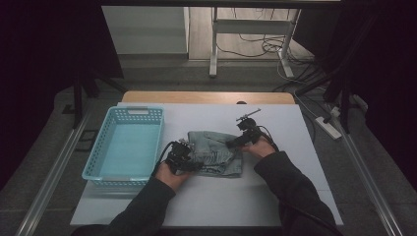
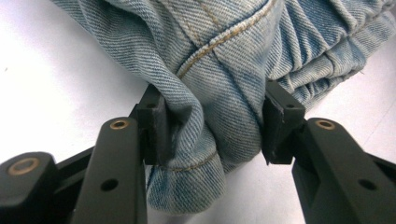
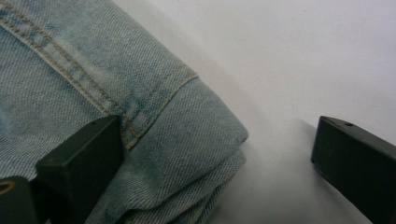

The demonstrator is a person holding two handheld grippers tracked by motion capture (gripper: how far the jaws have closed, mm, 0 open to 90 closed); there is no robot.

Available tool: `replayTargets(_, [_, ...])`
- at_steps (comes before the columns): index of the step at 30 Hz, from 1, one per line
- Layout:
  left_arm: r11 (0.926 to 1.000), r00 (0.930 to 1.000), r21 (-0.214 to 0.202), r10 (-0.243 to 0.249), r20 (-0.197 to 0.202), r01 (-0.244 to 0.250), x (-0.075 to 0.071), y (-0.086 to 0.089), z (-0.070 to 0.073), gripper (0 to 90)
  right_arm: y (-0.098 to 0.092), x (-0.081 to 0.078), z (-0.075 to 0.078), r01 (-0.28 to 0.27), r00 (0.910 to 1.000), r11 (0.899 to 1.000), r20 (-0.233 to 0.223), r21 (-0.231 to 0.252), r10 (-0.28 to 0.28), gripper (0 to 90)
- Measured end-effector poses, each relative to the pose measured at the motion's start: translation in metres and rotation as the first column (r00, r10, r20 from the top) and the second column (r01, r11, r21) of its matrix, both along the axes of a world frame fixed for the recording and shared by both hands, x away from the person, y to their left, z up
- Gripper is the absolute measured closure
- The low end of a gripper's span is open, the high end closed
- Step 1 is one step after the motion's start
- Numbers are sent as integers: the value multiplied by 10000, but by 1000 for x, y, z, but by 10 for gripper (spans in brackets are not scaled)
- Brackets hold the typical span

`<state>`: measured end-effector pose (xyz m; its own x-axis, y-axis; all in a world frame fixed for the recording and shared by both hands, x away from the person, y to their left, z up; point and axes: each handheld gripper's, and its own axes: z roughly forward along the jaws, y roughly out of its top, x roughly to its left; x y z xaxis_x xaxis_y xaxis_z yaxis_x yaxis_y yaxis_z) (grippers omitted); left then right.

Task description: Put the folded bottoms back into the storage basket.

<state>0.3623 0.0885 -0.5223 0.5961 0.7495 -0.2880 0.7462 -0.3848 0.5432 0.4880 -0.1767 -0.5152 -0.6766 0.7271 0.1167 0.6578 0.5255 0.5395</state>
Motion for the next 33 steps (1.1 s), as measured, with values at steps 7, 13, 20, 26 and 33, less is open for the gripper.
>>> replayTargets(7, [10000, 10000, -21, -9, 33, 9, 0, 0, -1, 509, 0, -4, 4, -687, 9973, 9964, -224, 506, 699, 324])
replayTargets(13, [10000, 10000, -69, 54, 6, -54, 0, 0, -1, 510, -1, -5, 6, -666, 9967, 9954, -428, 683, 696, 420])
replayTargets(20, [9999, 9999, -80, 109, -12, -109, 0, -1, -1, 516, -5, -4, 10, -639, 9941, 9932, -809, 970, 719, 621])
replayTargets(26, [9997, 9997, -115, 233, -115, -234, 0, -1, 0, 537, -3, -6, 14, -751, 9940, 9932, -726, 893, 817, 677])
replayTargets(33, [9981, 9981, -270, 544, -295, -552, 0, -1, 2, 595, 2, -11, 22, -850, 9954, 9945, -389, 612, 874, 701])
